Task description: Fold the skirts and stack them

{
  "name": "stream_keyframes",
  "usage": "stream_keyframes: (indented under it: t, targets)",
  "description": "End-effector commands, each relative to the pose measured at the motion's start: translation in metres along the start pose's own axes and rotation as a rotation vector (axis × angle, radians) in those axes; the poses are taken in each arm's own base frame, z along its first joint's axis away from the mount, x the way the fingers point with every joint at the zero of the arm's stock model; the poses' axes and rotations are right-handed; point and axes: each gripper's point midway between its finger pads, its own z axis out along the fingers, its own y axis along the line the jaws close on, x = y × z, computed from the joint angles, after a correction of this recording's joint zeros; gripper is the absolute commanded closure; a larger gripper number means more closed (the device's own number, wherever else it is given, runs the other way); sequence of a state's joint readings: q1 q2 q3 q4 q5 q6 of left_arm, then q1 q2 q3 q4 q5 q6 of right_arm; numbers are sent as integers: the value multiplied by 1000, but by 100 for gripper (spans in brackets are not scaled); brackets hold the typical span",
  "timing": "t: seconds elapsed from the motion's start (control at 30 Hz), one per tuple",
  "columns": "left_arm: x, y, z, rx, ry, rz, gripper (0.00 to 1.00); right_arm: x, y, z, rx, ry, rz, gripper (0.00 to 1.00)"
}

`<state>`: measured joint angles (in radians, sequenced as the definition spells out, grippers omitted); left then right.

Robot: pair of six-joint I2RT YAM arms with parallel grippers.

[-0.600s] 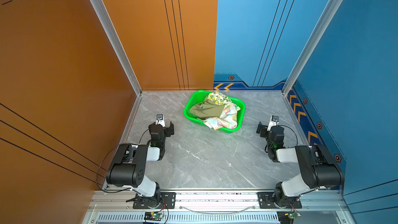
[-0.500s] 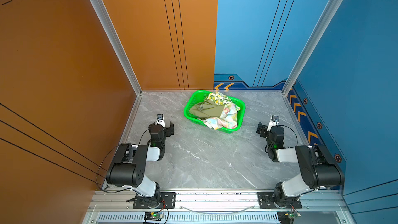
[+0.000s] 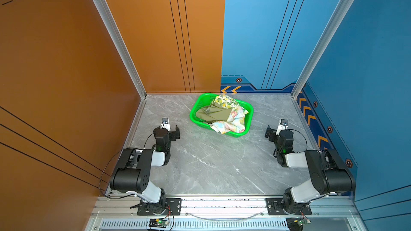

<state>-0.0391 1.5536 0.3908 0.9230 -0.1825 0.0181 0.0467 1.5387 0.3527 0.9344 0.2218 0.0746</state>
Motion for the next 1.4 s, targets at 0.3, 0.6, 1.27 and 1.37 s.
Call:
stream_keyframes:
  t: [0.3, 0.6, 1.27, 1.37]
  targets:
    - [9, -1, -1, 1, 24, -3, 2, -1, 2, 2, -1, 4, -7, 0]
    - [9, -2, 0, 0, 28, -1, 2, 0, 2, 2, -2, 6, -8, 0]
    - [-33, 5, -16, -111, 80, 36, 2, -38, -4, -27, 158, 1, -55, 0]
    - [-65, -1, -26, -101, 102, -17, 2, -50, -3, -32, 172, 95, 55, 0]
